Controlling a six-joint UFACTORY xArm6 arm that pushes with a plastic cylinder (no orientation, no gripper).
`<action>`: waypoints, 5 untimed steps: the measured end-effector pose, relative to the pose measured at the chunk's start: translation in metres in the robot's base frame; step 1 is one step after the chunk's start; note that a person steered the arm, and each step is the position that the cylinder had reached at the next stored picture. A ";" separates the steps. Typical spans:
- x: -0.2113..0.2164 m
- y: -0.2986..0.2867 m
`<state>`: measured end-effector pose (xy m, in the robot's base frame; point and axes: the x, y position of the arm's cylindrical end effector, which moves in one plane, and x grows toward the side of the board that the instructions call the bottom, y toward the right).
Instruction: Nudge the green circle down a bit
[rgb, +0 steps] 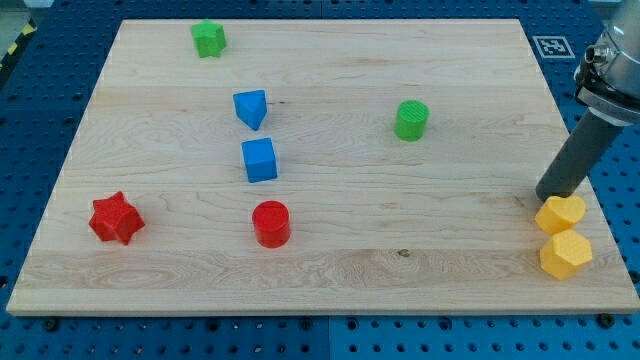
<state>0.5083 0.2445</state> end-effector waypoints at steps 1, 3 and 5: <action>0.003 0.000; -0.025 -0.025; -0.143 -0.063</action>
<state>0.3652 0.1816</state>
